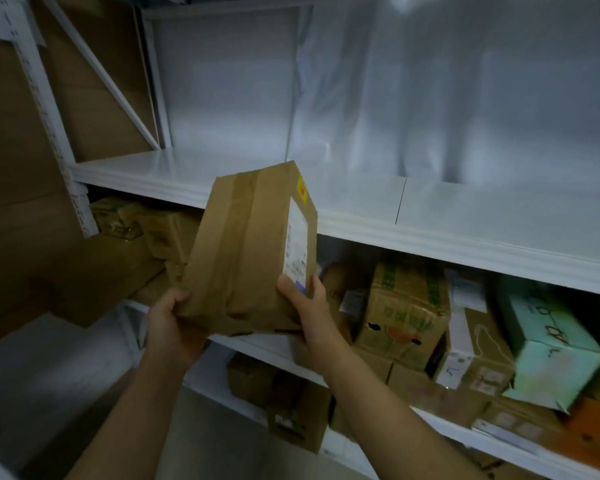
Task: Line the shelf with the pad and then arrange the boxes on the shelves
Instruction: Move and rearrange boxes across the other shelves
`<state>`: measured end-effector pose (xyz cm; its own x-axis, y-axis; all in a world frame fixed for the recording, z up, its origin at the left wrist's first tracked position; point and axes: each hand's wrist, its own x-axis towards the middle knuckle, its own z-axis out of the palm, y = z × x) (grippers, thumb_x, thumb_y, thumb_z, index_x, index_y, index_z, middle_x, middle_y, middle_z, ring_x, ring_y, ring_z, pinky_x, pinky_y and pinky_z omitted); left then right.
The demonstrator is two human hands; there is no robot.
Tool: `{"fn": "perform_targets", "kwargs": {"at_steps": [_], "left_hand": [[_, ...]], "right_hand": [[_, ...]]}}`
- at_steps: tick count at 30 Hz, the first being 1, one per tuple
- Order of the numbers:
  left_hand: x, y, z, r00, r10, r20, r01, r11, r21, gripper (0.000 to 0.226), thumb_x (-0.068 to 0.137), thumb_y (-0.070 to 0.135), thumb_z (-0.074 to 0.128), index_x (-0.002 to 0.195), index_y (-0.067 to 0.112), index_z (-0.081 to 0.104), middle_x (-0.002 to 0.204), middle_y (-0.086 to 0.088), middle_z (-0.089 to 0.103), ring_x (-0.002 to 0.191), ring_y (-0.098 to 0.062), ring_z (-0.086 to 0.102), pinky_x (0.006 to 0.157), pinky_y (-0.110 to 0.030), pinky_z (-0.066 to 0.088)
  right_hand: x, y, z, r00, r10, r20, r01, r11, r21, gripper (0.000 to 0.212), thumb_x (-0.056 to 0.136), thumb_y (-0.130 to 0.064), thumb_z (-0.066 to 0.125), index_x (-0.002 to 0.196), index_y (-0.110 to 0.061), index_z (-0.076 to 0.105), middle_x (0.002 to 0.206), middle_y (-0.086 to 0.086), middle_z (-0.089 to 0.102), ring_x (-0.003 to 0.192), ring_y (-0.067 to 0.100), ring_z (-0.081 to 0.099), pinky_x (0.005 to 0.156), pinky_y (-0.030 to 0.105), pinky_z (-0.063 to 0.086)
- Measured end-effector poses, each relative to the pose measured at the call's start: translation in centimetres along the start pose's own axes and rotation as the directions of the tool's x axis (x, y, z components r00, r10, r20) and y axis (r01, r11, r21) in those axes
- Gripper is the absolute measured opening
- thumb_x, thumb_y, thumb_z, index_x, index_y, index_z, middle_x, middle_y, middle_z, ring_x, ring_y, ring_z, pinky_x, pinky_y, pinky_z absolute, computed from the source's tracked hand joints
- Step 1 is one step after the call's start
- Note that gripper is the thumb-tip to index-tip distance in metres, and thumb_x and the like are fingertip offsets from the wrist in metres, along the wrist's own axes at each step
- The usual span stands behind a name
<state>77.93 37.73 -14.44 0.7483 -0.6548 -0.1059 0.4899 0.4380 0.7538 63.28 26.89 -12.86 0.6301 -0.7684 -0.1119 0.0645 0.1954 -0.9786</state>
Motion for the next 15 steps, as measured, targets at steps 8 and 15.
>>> {"fn": "perform_targets", "kwargs": {"at_steps": [8,15], "left_hand": [[1.6,-6.5,-4.8,0.969,-0.232,-0.083,0.237,0.97,0.056,0.041,0.091,0.021,0.044,0.132,0.015,0.048,0.135,-0.014,0.052,0.119,-0.041,0.05,0.078,-0.056,0.05],[3.1,-11.3,-5.4,0.908,-0.401,-0.118,0.414,0.903,0.116,0.028,0.095,0.024,0.048,0.123,0.021,0.054,0.12,-0.01,0.057,0.102,-0.038,0.057,0.079,-0.056,0.052]], "right_hand": [[-0.5,3.5,-2.5,0.99,0.114,-0.079,-0.128,0.968,-0.215,0.118,0.059,-0.047,0.084,0.147,-0.041,0.006,0.141,-0.002,0.022,0.132,0.027,0.03,0.106,0.051,0.039],[1.7,7.0,-3.9,0.95,0.208,-0.235,-0.257,0.944,-0.207,0.125,0.048,-0.051,0.086,0.148,-0.04,0.011,0.147,0.004,0.021,0.134,0.031,0.031,0.108,0.051,0.037]]}}
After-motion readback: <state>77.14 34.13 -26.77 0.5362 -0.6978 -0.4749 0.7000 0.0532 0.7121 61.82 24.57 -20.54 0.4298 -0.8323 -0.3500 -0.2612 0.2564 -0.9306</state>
